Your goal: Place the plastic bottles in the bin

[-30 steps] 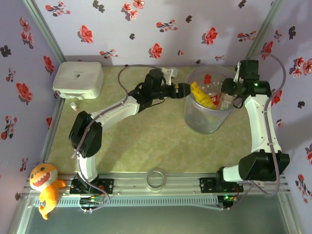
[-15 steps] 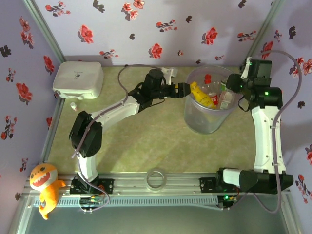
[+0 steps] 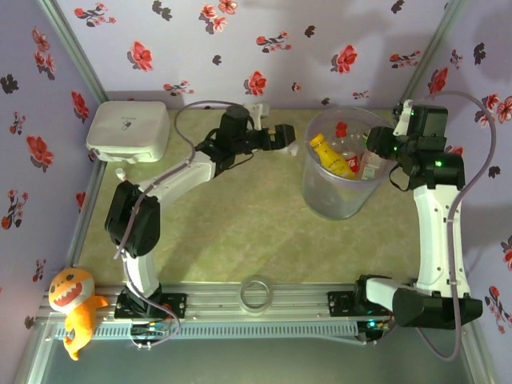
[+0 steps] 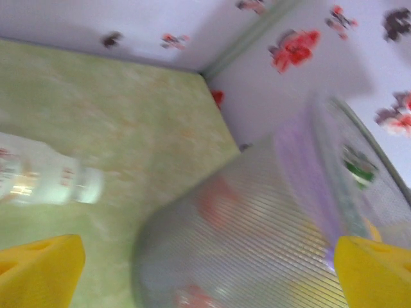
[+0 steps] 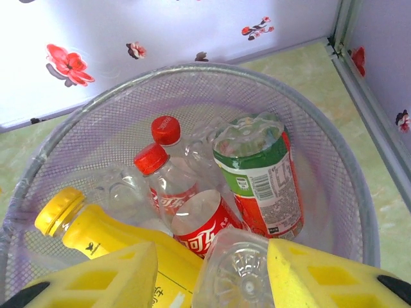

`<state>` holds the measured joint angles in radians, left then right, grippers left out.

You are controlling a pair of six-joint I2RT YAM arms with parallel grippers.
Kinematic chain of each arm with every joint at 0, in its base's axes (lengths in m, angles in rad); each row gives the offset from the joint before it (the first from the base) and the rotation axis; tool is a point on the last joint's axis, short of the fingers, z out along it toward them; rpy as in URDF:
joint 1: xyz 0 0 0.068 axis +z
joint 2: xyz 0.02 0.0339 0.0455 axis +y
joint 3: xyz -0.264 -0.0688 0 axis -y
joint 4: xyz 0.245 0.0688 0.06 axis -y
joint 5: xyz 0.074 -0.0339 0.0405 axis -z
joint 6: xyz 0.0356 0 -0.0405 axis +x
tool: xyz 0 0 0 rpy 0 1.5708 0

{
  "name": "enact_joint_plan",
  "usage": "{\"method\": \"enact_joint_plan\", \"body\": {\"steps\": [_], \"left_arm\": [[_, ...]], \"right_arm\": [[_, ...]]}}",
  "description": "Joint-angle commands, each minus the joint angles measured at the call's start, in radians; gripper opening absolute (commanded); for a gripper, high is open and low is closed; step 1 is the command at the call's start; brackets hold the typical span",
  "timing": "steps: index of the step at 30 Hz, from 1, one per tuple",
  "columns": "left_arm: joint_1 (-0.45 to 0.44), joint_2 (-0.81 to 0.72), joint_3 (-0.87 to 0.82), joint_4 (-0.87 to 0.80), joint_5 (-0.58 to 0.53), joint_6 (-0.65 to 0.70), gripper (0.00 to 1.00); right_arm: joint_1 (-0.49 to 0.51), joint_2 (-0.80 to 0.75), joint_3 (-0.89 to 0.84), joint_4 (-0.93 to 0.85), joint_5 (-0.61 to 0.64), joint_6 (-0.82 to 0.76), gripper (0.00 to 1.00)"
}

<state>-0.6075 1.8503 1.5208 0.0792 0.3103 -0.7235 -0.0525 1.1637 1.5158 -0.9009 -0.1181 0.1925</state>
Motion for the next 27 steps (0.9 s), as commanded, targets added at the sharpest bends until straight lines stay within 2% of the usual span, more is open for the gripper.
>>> {"method": "enact_joint_plan", "body": {"steps": [1,7,11,15,17,22,27], "left_arm": [[0.059,0.023,0.018,-0.048,-0.085,-0.054,1.0],[0.108,0.235,0.27,-0.255,-0.203,-0.015,1.0],[0.11,0.419,0.548,-0.414,-0.311,0.156,1.0],[0.107,0.606,0.822,-0.48,-0.317,0.322,1.0],[0.105,0.68,0.931,-0.489,-0.311,0.356,1.0],[0.101,0.755,0.986,-0.406,-0.289,0.421,0.98],[0.067,0.84,1.114,-0.537,-0.301,0.533,0.97]], "right_arm": [[0.005,-0.027,-0.024,0.029,-0.021,0.017,0.49],[0.005,-0.041,-0.031,0.021,-0.022,0.014,0.49],[0.005,-0.059,-0.033,0.012,-0.015,0.007,0.49],[0.005,-0.069,-0.05,0.005,-0.02,0.002,0.5],[0.004,-0.073,-0.057,0.002,-0.017,-0.002,0.5],[0.003,-0.078,-0.033,-0.045,-0.002,-0.02,0.5],[0.003,-0.103,-0.032,-0.058,0.011,-0.021,0.5]]}}
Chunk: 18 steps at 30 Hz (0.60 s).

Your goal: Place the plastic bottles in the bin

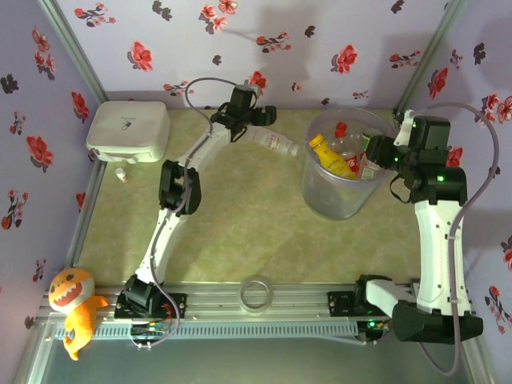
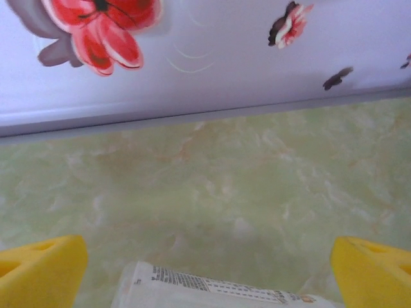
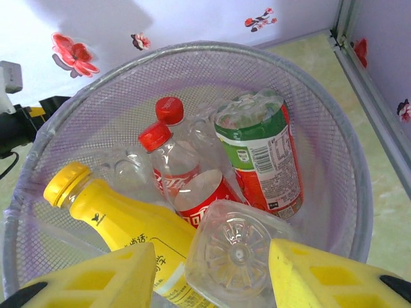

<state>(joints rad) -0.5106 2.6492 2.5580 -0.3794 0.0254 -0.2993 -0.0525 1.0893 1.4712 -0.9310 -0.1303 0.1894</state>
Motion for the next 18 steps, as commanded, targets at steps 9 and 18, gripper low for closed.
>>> {"method": "enact_joint_plan", "body": {"steps": [9,18], "left_arm": [[-0.051,0.042,0.076,-0.261,-0.064,0.179,1.0],[-0.052,-0.19,-0.322,-0.214,-0.069,0.248,1.0]], "right_arm": [[0.003,-0.055,-0.008,-0.029,0.016,-0.004,0.5],[0.003,-0.046,0.024,-0.086,0.061,-0.053,0.5]]}}
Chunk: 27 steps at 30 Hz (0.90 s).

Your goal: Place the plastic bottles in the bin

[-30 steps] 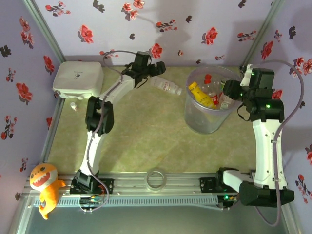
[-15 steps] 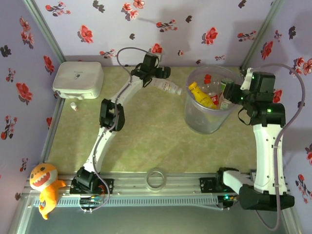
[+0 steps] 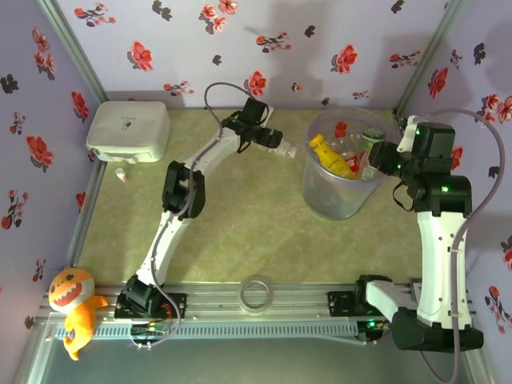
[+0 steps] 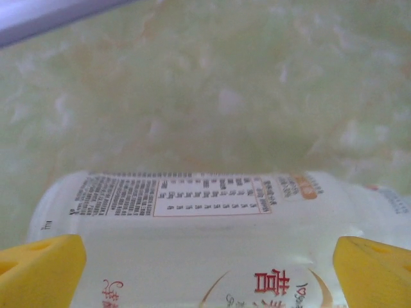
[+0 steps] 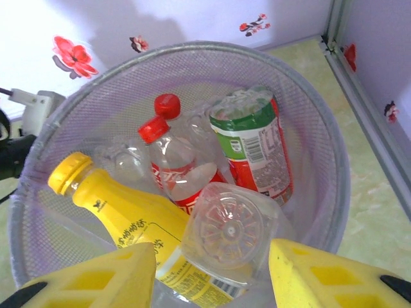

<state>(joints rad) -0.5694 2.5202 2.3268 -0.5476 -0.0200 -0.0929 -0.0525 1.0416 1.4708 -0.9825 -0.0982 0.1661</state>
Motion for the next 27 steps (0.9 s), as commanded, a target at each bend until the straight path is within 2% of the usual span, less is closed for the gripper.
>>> {"method": "enact_joint_plan", "body": {"steps": [1,6,10,14,17,21,27], "left_arm": [[0.006,-0.084,-0.124,-0.049,-0.032,0.046,1.0],[0.006,-0.25,-0.388,0.011,-0.062,0.052,1.0],[0.006,-0.502,-0.726,0.176,-0.087,-0.007,1.0],[0.012,-0.741,-0.982,0.276,-0.125,-0.15,1.0],[0.021,-0.847,-1.098,0.355,-0.138,-0.301,1.0],[0.025,-0.822,-1.079,0.406,-0.159,-0.387,1.0],[0.013,-0.614,-0.843,0.429,-0.135,-0.328,1.0]], "right_arm": [[0.003,0.004,0.029,-0.035,0.026,-0.024,0.5],[0.003,0.001,0.015,-0.012,0.005,0.008,0.5],[0.003,-0.008,0.004,-0.001,0.011,0.018,0.5],[0.003,-0.005,-0.007,0.013,0.02,0.019,0.5],[0.003,-0.004,-0.029,0.038,0.012,0.031,0.5],[0.003,0.001,-0.055,0.069,-0.015,0.054,0.5],[0.003,-0.012,-0.049,0.043,-0.024,0.058,0.5]]}}
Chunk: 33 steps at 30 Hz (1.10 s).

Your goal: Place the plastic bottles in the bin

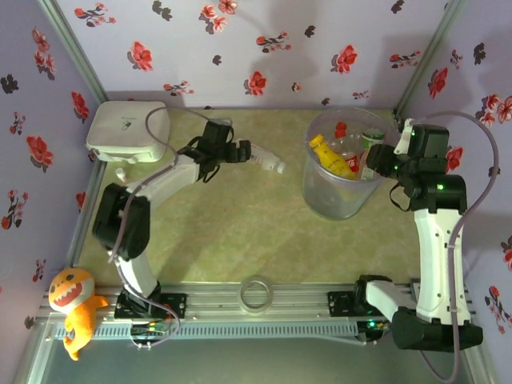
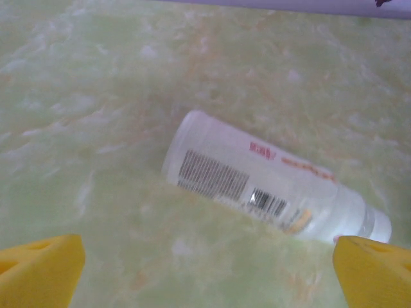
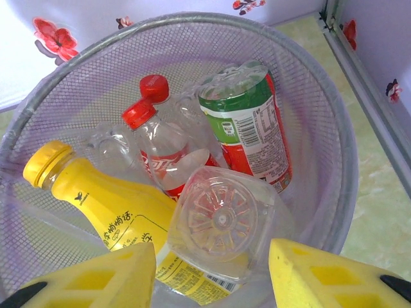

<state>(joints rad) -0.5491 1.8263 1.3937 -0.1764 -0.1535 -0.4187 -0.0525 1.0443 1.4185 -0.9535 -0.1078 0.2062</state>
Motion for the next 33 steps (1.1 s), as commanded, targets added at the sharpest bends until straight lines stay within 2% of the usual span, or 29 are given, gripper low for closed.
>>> {"method": "enact_joint_plan", "body": {"steps": [1,6,9,12,17,25,29,31,33], "left_arm": [[-0.011,0.121,0.138,0.064,0.009,0.023,1.0],[-0.014,0.315,0.365,0.016,0.052,0.105,0.99],[-0.014,0.422,0.504,-0.089,0.057,0.147,0.99],[-0.015,0.475,0.55,-0.171,0.047,0.175,0.99],[-0.015,0.44,0.438,-0.17,0.01,0.221,0.94],[0.011,0.256,0.141,-0.116,-0.047,0.239,0.92],[0.028,0.089,-0.046,0.041,-0.012,0.177,0.89],[0.022,0.067,-0.036,0.069,0.03,0.143,0.88],[0.007,0.102,0.048,0.047,0.041,0.146,0.9]], "right_arm": [[0.003,-0.019,0.005,0.005,-0.017,0.018,0.5],[0.003,-0.038,0.013,-0.03,-0.006,0.01,0.5],[0.003,-0.046,0.019,-0.04,-0.001,0.01,0.5],[0.004,-0.047,0.024,-0.043,0.002,0.008,0.5],[0.003,-0.046,0.021,-0.033,0.003,0.007,0.5],[0.004,-0.043,0.009,-0.014,-0.003,0.012,0.5],[0.003,-0.042,-0.003,-0.002,-0.004,0.014,0.5],[0.003,-0.039,-0.018,0.017,-0.008,0.022,0.5],[0.004,-0.038,-0.031,0.034,-0.029,0.041,0.5]]}}
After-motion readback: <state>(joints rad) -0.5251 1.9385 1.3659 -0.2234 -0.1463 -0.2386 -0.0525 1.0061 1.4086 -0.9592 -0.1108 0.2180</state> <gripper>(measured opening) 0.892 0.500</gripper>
